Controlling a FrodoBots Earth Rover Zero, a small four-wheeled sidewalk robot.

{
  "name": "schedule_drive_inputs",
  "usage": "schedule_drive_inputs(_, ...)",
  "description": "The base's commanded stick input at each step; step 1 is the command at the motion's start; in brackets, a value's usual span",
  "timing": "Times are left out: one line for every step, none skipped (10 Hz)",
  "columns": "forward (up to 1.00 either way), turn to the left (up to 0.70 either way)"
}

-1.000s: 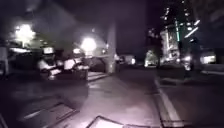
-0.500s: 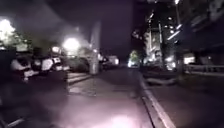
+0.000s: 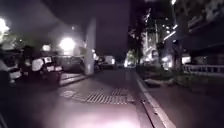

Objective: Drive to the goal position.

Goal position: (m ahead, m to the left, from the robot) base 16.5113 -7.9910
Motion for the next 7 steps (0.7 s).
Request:
schedule_drive_inputs(0.45,0.00)
schedule_drive_inputs(0.45,0.00)
schedule_drive_inputs(0.45,0.00)
schedule_drive_inputs(0.45,0.00)
schedule_drive_inputs(0.45,0.00)
schedule_drive_inputs(0.45,0.00)
schedule_drive_inputs(0.45,0.00)
